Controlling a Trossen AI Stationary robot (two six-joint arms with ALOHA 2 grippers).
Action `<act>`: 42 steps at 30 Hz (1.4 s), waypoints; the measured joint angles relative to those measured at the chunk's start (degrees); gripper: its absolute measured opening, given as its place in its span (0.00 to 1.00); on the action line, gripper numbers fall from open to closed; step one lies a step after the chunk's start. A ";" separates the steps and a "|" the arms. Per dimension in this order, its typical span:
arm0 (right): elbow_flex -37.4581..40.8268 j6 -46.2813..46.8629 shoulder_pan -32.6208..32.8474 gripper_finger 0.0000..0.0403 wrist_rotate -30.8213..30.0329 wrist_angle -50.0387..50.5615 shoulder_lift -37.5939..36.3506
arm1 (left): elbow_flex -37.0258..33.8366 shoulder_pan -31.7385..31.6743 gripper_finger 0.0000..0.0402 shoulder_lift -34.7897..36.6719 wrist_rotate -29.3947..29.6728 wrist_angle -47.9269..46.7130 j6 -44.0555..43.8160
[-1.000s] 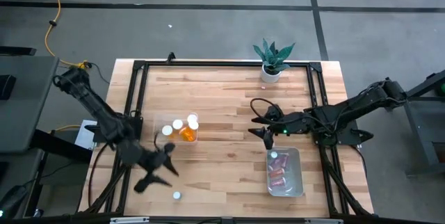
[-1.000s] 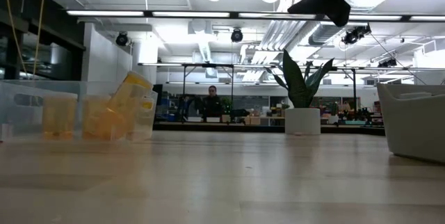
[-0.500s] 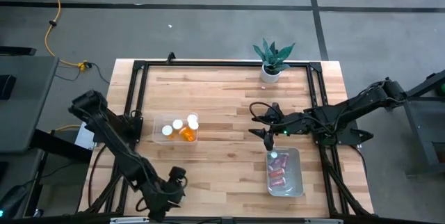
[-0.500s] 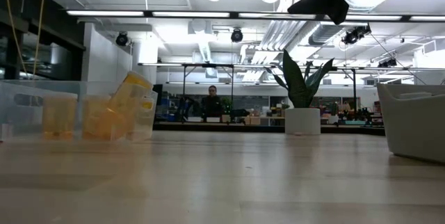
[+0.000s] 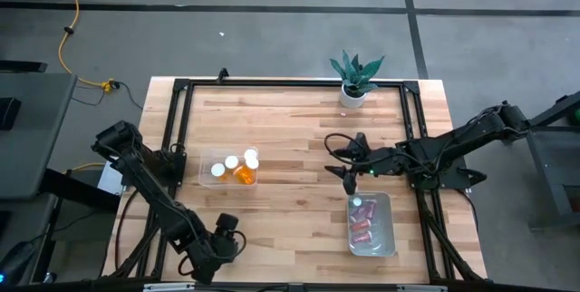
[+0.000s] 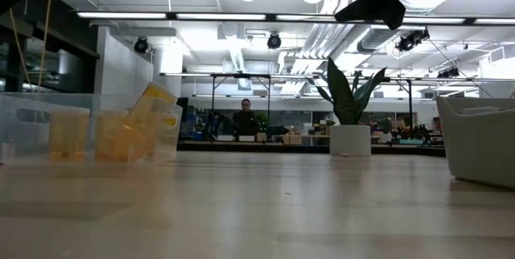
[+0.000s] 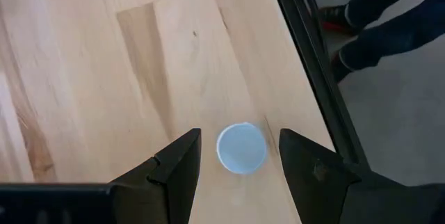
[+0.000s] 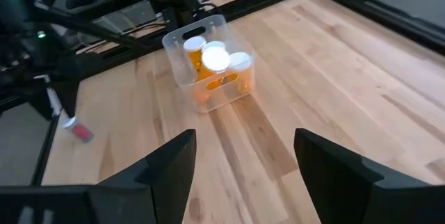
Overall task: Pick and place medicine bottles into bin by pill shape (circle, oval)
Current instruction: Put the small blue pill bottle into the gray bin
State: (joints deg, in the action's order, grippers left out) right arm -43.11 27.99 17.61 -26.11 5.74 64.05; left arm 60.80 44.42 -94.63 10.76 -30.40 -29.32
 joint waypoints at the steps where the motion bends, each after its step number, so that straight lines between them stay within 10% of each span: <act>1: 0.00 0.00 0.00 0.59 -0.63 0.00 0.00 | 0.00 0.06 0.46 0.00 -0.21 0.09 0.10; 21: 0.00 0.00 0.00 0.59 -1.25 1.88 0.00 | 0.00 0.19 0.45 -4.32 -0.21 1.76 4.02; 36: 0.00 0.02 0.00 0.59 -1.22 2.10 0.00 | 0.48 -0.56 0.26 -3.93 -0.87 1.06 6.30; 42: -0.02 -0.13 0.15 0.59 6.13 -2.37 -0.39 | 0.44 -4.40 0.28 3.04 2.05 -0.45 8.84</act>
State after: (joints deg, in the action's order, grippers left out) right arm -43.13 27.86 17.75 -19.98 3.37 63.66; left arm 61.23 40.02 -91.59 12.81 -30.86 -20.48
